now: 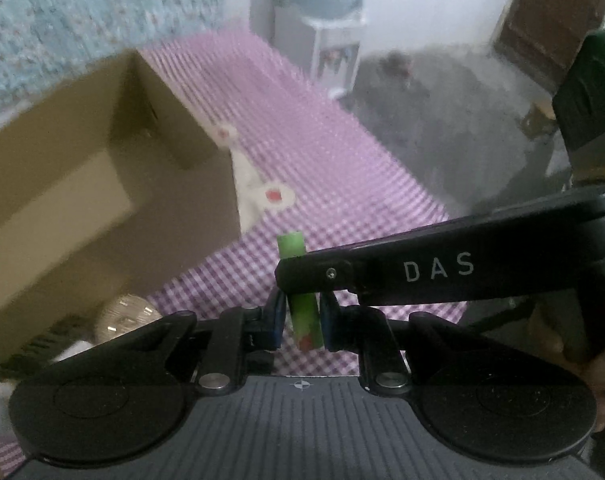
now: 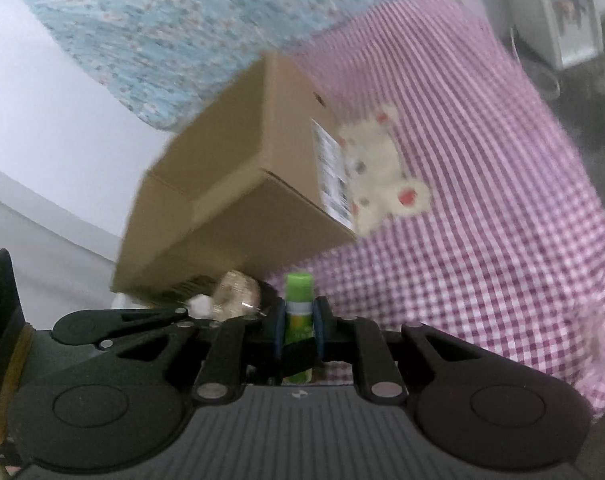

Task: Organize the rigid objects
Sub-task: 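Lift the stick with the right gripper and drop it into the box, then move the right gripper back to the black cylinder beside the jar and grasp it, then carry the black cylinder with the right gripper and release it into the box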

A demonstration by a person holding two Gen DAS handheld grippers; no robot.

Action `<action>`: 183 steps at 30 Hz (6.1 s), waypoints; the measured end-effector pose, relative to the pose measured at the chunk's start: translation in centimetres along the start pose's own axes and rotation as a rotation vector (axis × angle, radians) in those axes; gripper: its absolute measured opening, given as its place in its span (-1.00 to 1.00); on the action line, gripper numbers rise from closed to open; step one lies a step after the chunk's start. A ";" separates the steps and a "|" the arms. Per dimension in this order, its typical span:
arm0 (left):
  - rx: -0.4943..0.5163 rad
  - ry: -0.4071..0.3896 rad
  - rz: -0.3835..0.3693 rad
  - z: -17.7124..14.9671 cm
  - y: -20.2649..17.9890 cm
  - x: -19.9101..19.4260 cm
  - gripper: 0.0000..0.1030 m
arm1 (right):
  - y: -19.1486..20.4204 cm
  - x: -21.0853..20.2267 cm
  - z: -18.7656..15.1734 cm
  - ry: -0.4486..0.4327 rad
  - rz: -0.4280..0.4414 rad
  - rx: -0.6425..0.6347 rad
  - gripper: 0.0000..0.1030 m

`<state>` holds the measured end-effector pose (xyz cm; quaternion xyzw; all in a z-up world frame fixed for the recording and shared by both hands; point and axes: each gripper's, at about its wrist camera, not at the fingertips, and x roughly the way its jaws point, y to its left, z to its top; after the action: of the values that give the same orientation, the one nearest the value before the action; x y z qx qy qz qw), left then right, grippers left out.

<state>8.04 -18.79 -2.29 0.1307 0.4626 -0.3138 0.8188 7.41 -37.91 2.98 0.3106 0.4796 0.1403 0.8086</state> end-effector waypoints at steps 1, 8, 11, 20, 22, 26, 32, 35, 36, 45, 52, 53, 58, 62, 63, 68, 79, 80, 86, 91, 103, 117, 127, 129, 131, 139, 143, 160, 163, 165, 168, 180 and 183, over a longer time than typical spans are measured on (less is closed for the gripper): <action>-0.002 -0.026 0.007 -0.1 0.0 -1.0 -0.67 | 1.1 -0.7 0.1 -0.020 0.003 -0.018 -0.68; -0.085 -0.183 0.087 0.3 3.5 -7.5 -0.67 | 9.1 -1.9 2.2 -0.097 0.072 -0.167 -0.68; -0.142 -0.222 0.137 0.6 6.1 -9.5 -0.67 | 12.6 -0.2 4.0 -0.086 0.126 -0.228 -0.68; -0.393 -0.134 0.203 2.3 16.5 -7.6 -0.67 | 18.9 11.7 10.7 0.124 0.197 -0.250 -0.68; -0.419 -0.114 0.236 2.5 18.1 -6.5 -0.67 | 19.1 14.6 11.9 0.172 0.180 -0.224 -0.68; -0.483 -0.062 0.302 3.0 20.9 -4.7 -0.65 | 19.1 20.2 13.9 0.257 0.155 -0.163 -0.68; -0.533 -0.082 0.331 2.4 21.9 -6.0 -0.52 | 19.2 27.4 15.2 0.325 0.106 -0.123 -0.69; -0.531 -0.096 0.340 2.4 21.5 -6.6 -0.37 | 19.3 29.7 15.1 0.345 0.086 -0.111 -0.69; -0.532 -0.103 0.341 2.3 21.4 -6.9 -0.30 | 19.5 30.1 15.1 0.349 0.084 -0.113 -0.65; -0.528 -0.199 0.320 1.6 20.1 -10.2 0.12 | 19.3 28.6 15.6 0.296 0.076 -0.083 -0.37; -0.506 -0.292 0.281 0.7 17.7 -13.5 0.51 | 18.1 21.6 16.6 0.184 0.157 -0.005 -0.21; -0.503 -0.306 0.268 0.5 17.4 -13.9 0.57 | 17.8 19.8 16.6 0.169 0.180 0.001 -0.21; -0.499 -0.355 0.208 -0.7 16.1 -15.3 0.96 | 17.6 12.6 15.2 0.100 0.258 -0.021 -0.21; -0.476 -0.332 0.147 -1.7 15.0 -15.4 0.99 | 16.4 5.9 12.3 0.030 0.283 -0.062 -0.16; -0.454 -0.318 0.142 -1.9 14.5 -15.3 0.99 | 15.7 4.6 11.2 0.007 0.277 -0.070 -0.08; -0.350 -0.244 0.122 -3.4 11.7 -13.4 0.99 | 11.0 1.0 6.0 -0.070 0.171 -0.070 -0.01; -0.233 -0.146 -0.062 -4.5 7.9 -8.2 0.99 | 4.8 5.0 -0.5 0.016 0.012 -0.006 -0.01; -0.228 -0.134 -0.058 -4.5 7.7 -7.5 0.99 | 4.7 5.6 -0.6 0.025 0.009 -0.023 -0.03; -0.147 -0.063 -0.008 -4.7 6.1 -4.1 0.92 | 6.8 9.5 -0.6 0.100 -0.050 -0.205 -0.18; -0.127 -0.008 -0.031 -5.0 5.3 -2.3 0.54 | 7.2 12.6 -0.9 0.189 -0.092 -0.314 -0.40; -0.129 0.029 -0.116 -4.2 4.3 0.2 0.22 | 4.8 13.2 -1.2 0.243 -0.083 -0.245 -0.64; -0.131 0.118 -0.116 -3.0 3.5 3.8 0.10 | 0.7 10.2 -0.2 0.215 -0.048 -0.045 -0.60; -0.220 0.190 -0.107 -2.5 5.4 5.6 0.04 | 0.3 13.6 1.7 0.294 0.037 0.031 -0.49; -0.229 0.199 -0.106 -2.6 5.5 5.9 0.03 | -0.1 13.7 1.7 0.303 0.052 0.049 -0.49; -0.233 0.205 -0.103 -2.6 5.6 6.1 0.02 | -0.4 13.6 1.7 0.310 0.062 0.063 -0.48; -0.214 0.199 -0.061 -1.9 6.0 6.5 -0.26 | -2.1 12.7 2.2 0.350 0.096 0.105 -0.48; -0.208 0.193 -0.029 -1.7 5.9 6.7 -0.43 | -2.2 13.1 2.1 0.335 0.114 0.132 -0.48; -0.190 -0.036 -0.074 -0.5 5.3 -3.3 -0.47 | 3.6 5.0 2.1 0.111 0.126 0.046 -0.53; -0.204 -0.111 -0.045 0.2 7.0 -6.5 -0.47 | 7.6 3.9 3.3 0.068 0.156 -0.036 -0.53; -0.224 -0.147 -0.018 0.6 8.5 -7.8 -0.47 | 10.3 4.3 4.6 0.057 0.183 -0.088 -0.54; -0.281 -0.170 0.029 1.2 11.4 -8.7 -0.47 | 13.6 6.3 6.6 0.074 0.217 -0.134 -0.54; -0.519 -0.124 0.136 0.7 19.7 -6.1 -0.27 | 13.3 23.4 12.4 0.365 0.082 0.050 -0.54; -0.540 -0.145 0.136 -0.6 20.3 -7.5 -0.24 | 12.8 27.1 12.9 0.409 0.009 0.060 -0.55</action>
<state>17.69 0.07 2.10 -0.0840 0.4596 -0.1322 0.8742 33.05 -18.64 -3.06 0.3017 0.6364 0.1897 0.6841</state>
